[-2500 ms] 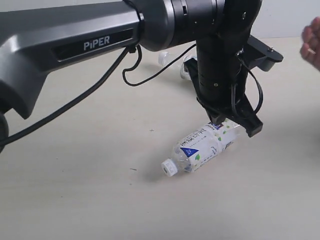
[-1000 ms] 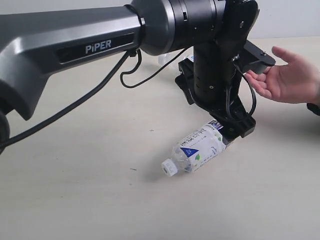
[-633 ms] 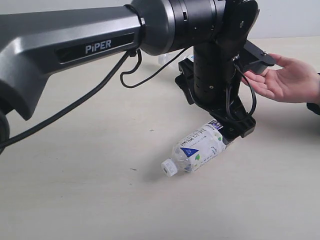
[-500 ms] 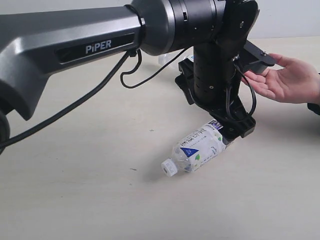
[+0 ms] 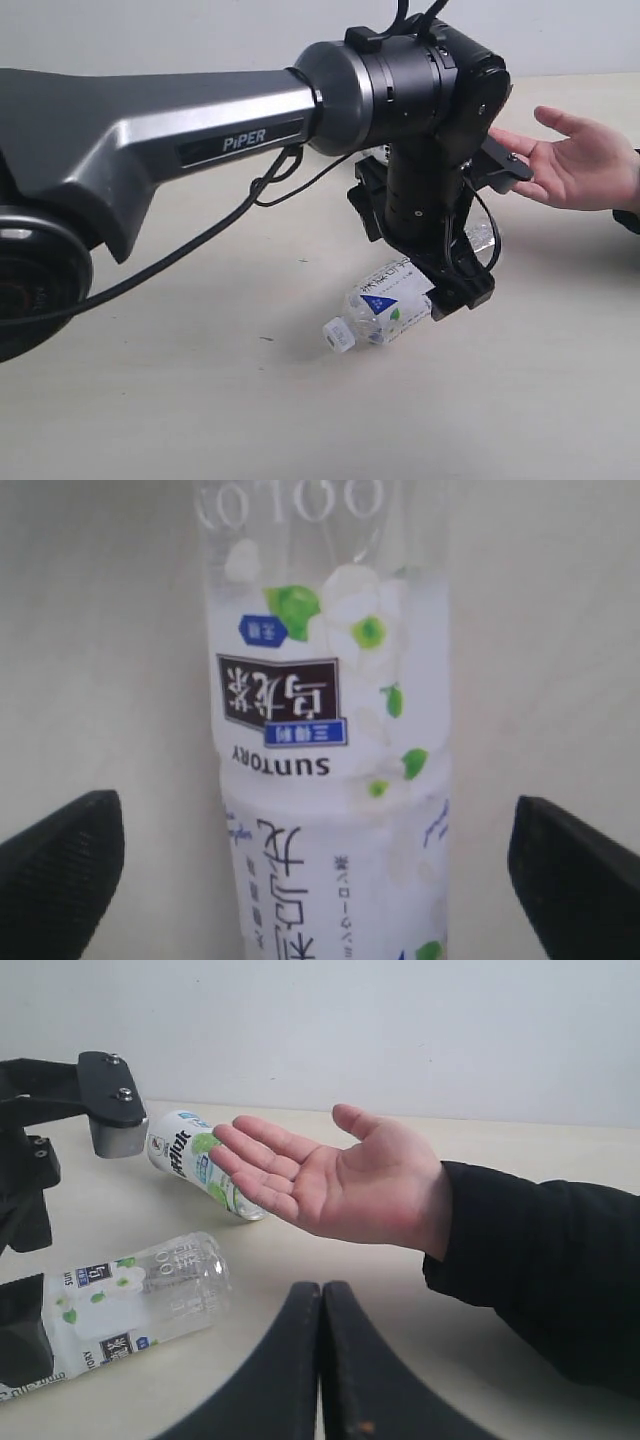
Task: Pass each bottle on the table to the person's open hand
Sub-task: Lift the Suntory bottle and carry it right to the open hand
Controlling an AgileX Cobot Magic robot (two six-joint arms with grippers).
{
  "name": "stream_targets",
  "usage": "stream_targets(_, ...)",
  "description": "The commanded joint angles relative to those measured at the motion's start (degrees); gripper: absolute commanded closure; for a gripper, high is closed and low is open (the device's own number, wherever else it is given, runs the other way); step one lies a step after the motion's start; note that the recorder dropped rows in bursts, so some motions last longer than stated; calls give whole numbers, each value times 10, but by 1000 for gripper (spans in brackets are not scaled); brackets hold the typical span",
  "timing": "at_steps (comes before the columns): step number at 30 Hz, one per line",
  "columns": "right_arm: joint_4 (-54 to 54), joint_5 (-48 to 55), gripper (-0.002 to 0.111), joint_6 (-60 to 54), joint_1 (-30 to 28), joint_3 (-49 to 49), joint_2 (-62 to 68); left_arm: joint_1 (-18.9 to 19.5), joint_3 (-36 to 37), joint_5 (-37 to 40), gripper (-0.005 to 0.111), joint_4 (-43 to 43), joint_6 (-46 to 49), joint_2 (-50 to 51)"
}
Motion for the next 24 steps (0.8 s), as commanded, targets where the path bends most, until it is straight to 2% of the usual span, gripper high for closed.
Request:
stream_targets(1, -1, -5, 108, -1, 3, 3, -2, -1, 0, -1, 3, 1, -1, 8)
stream_targets(12, -2, -5, 108, -1, 3, 3, -2, -1, 0, -1, 4, 5, 0, 27)
stream_targets(14, -2, -5, 108, -1, 3, 3, -2, -1, 0, -1, 14, 5, 0, 27)
stream_targets(15, -2, -5, 108, -1, 3, 3, -2, -1, 0, -1, 30, 5, 0, 27)
stream_targets(16, -2, -5, 108, -1, 3, 3, -2, -1, 0, -1, 39, 5, 0, 27)
stream_targets(17, -2, -5, 108, -1, 3, 3, -2, -1, 0, -1, 53, 5, 0, 27)
stream_targets(20, -2, -5, 108, -1, 3, 3, -2, -1, 0, -1, 107, 5, 0, 27)
stream_targets(24, -1, -5, 108, -1, 3, 3, -2, -1, 0, -1, 106, -7, -10, 15)
